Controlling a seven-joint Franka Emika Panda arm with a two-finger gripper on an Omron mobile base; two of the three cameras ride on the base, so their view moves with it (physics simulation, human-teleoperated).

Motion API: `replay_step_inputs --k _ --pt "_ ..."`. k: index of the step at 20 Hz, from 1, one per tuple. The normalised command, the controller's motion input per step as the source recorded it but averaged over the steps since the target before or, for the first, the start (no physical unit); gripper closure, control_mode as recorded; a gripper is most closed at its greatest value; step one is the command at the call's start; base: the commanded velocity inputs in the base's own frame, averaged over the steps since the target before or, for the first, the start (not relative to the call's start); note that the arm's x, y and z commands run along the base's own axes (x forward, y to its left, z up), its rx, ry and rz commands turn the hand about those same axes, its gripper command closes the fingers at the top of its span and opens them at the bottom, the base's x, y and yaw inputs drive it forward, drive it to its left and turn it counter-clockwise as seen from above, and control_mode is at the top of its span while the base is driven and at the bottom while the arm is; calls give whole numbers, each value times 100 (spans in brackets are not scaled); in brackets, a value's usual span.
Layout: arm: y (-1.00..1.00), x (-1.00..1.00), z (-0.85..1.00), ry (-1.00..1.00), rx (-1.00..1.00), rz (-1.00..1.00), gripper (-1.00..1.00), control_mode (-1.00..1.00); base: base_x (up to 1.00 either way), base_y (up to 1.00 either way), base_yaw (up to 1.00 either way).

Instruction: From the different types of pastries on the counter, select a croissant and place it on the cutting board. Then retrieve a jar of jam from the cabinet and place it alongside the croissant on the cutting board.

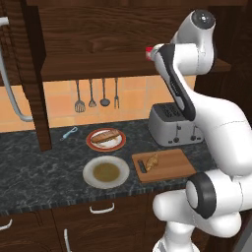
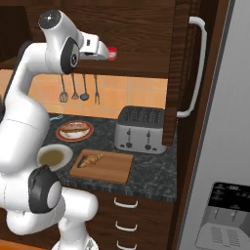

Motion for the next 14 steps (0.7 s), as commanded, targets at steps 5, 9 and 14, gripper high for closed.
replay_step_inputs --k 5,9,14 --pt "0 15 -26 -12 1 0 -100 -100 0 0 0" --pt "-6 15 -8 -4 2 0 -100 -100 0 0 0" --pt "-3 43 0 0 1 0 -100 -100 0 0 0"
